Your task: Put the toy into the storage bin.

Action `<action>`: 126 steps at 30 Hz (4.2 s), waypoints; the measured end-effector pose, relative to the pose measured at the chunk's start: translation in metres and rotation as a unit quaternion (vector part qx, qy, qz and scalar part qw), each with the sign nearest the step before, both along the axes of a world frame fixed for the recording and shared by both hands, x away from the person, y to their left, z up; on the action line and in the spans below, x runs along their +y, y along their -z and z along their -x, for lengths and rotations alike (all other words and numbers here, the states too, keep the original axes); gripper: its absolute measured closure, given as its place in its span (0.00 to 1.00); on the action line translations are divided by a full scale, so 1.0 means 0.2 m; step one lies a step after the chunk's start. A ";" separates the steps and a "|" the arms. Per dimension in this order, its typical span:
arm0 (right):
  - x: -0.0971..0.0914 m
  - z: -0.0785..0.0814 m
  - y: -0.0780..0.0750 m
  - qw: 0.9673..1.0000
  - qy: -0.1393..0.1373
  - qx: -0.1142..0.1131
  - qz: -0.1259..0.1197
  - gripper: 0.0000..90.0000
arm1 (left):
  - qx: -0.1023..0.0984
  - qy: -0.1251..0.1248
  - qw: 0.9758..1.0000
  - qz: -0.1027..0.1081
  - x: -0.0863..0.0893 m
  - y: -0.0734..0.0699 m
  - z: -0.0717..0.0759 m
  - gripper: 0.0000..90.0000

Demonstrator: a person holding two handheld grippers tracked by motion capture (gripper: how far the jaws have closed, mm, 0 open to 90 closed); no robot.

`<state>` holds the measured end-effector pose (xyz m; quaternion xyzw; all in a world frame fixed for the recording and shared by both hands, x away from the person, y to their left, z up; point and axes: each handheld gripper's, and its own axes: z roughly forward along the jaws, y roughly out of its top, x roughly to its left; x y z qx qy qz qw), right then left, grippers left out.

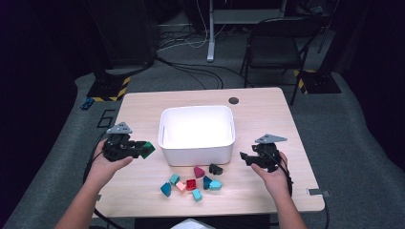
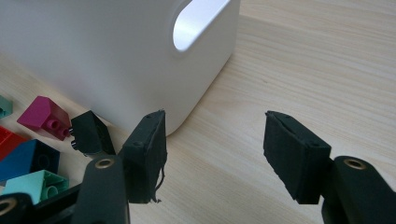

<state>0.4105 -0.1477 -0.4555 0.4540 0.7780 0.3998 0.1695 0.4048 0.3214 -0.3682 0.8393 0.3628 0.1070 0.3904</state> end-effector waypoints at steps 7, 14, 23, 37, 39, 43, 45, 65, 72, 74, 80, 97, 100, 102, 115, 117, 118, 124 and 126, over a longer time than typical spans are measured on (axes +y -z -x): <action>0.01 0.00 0.00 1.000 -0.003 0.004 0.001 0.43 | -0.002 0.007 1.000 0.003 -0.01 -0.10 -0.01 0.73; 0.01 0.00 0.00 1.000 -0.006 0.004 0.003 0.43 | -0.002 0.022 1.000 0.001 -0.07 -0.18 -0.06 0.73; 0.02 0.00 0.01 1.000 -0.009 0.005 0.005 0.43 | -0.012 0.044 0.999 -0.006 -0.20 -0.25 -0.11 0.73; 0.01 -0.01 0.03 1.000 -0.008 0.013 -0.004 0.43 | 0.003 0.067 0.998 -0.002 -0.38 -0.22 -0.26 0.73; 0.01 -0.01 0.04 1.000 -0.008 0.013 -0.007 0.43 | 0.002 0.068 0.998 -0.003 -0.41 -0.22 -0.28 0.73; 0.00 -0.01 0.04 1.000 -0.006 0.014 -0.008 0.43 | 0.003 0.071 0.997 -0.006 -0.46 -0.22 -0.31 0.73; 0.00 -0.02 0.04 1.000 -0.004 0.014 -0.008 0.43 | 0.002 0.072 0.997 -0.005 -0.48 -0.21 -0.32 0.73; 0.00 -0.02 0.06 1.000 -0.004 0.017 -0.012 0.43 | 0.004 0.076 0.997 -0.008 -0.68 -0.13 -0.48 0.73; 0.01 -0.03 0.07 1.000 -0.004 0.019 -0.009 0.44 | 0.001 0.081 0.997 -0.018 -0.75 -0.08 -0.52 0.73; 0.02 -0.04 0.08 1.000 -0.005 0.018 -0.007 0.44 | 0.002 0.080 0.997 -0.013 -0.76 -0.07 -0.53 0.73; 0.04 -0.04 0.10 1.000 -0.015 0.009 0.007 0.45 | 0.002 0.083 0.996 -0.005 -0.80 -0.03 -0.57 0.73; 0.06 -0.03 0.11 1.000 -0.016 -0.003 0.008 0.46 | 0.001 0.087 0.996 -0.016 -0.87 0.06 -0.66 0.73; 0.06 -0.03 0.10 1.000 -0.014 -0.008 0.009 0.46 | 0.005 0.089 0.996 -0.021 -0.88 0.08 -0.68 0.73; 0.06 -0.03 0.10 1.000 -0.011 -0.007 0.010 0.46 | 0.007 0.090 0.996 -0.025 -0.89 0.10 -0.69 0.73; 0.05 -0.03 0.10 1.000 -0.013 -0.002 0.003 0.46 | 0.030 0.097 0.994 -0.046 -0.96 0.17 -0.71 0.69; 0.05 -0.03 0.10 1.000 -0.014 0.000 0.002 0.46 | 0.037 0.101 0.993 -0.056 -0.97 0.18 -0.71 0.69; 0.05 -0.03 0.11 1.000 -0.014 0.002 0.001 0.46 | 0.037 0.101 0.993 -0.056 -0.97 0.18 -0.71 0.69; 0.05 -0.04 0.11 1.000 -0.012 0.002 0.003 0.46 | 0.031 0.099 0.993 -0.058 -0.95 0.15 -0.68 0.62; 0.05 -0.04 0.11 1.000 -0.011 0.003 0.002 0.46 | 0.028 0.098 0.993 -0.052 -0.93 0.12 -0.66 0.62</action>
